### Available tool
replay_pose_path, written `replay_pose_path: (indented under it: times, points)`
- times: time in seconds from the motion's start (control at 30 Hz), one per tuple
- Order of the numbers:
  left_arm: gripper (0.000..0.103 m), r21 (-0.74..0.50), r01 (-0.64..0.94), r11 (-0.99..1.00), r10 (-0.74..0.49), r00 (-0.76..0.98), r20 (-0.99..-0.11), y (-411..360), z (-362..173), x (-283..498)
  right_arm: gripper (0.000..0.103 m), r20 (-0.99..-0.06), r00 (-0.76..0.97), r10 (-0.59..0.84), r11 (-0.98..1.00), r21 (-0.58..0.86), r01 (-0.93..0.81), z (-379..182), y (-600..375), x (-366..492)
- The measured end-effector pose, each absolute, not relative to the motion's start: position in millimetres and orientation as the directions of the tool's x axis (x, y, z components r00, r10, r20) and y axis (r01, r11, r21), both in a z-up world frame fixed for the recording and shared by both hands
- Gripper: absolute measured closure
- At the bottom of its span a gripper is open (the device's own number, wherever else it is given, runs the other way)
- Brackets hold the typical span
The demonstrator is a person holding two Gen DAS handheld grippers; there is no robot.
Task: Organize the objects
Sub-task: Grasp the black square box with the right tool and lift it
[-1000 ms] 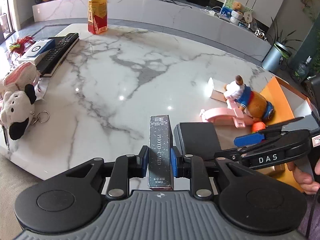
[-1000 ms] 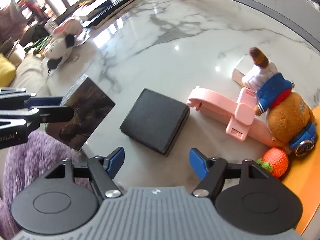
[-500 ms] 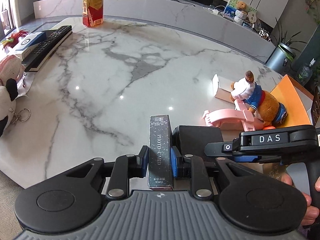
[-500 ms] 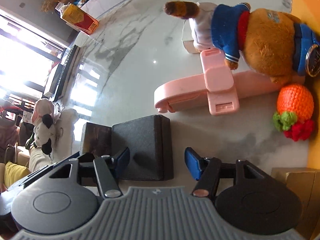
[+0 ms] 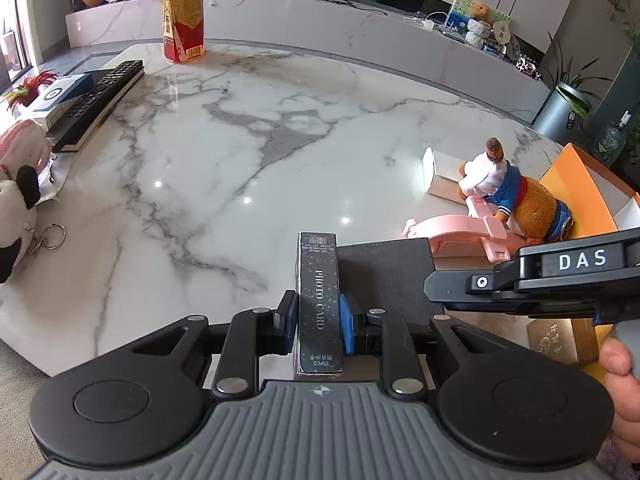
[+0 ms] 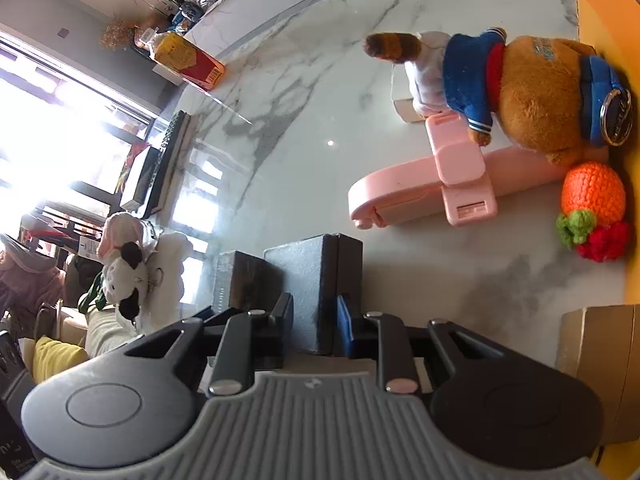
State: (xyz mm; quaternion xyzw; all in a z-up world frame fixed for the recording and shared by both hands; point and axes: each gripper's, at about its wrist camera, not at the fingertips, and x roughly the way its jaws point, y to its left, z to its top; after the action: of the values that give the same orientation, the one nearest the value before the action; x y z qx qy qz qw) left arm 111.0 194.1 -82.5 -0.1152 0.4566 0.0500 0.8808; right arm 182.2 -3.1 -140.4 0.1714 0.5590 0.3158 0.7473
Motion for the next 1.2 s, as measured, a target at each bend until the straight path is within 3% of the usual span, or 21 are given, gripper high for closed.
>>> replay_pose_path:
  times: [0.17,0.4,0.47,0.63,0.67,0.7,0.73,0.97,1.2]
  points:
    - [0.077,-0.172,-0.223,0.959,-0.011,0.58,-0.815,207,-82,107,0.08,-0.703,0.175,0.69,0.714,0.62,-0.325,-130,13,177]
    - [0.077,-0.202,-0.242,0.949,-0.023,0.586,-0.81,219,-82,101,0.099,-0.68,0.123,0.723,0.663,0.631,-0.403,-120,53,171]
    - [0.077,-0.214,-0.247,0.945,-0.029,0.588,-0.808,221,-82,99,0.1,-0.689,0.121,0.714,0.664,0.613,-0.428,-118,63,167]
    - [0.076,-0.209,-0.238,0.948,-0.03,0.588,-0.809,222,-82,98,0.087,-0.699,0.193,0.688,0.689,0.547,-0.475,-104,63,159]
    - [0.076,-0.2,-0.233,0.952,-0.027,0.585,-0.81,221,-81,98,0.083,-0.707,0.224,0.671,0.706,0.515,-0.486,-100,64,158]
    - [0.075,-0.193,-0.227,0.954,-0.025,0.583,-0.812,219,-81,99,0.07,-0.719,0.252,0.648,0.725,0.48,-0.494,-97,65,157]
    - [0.075,-0.187,-0.222,0.957,-0.023,0.582,-0.813,218,-81,99,0.067,-0.734,0.268,0.624,0.741,0.447,-0.502,-96,68,157]
    - [0.072,-0.201,-0.214,0.956,-0.046,0.566,-0.823,222,-83,99,0.063,-0.806,0.247,0.538,0.782,0.367,-0.504,-111,93,160]
    - [0.071,-0.162,-0.212,0.964,-0.025,0.534,-0.845,221,-88,105,0.056,-0.822,0.226,0.523,0.79,0.369,-0.49,-115,101,162]
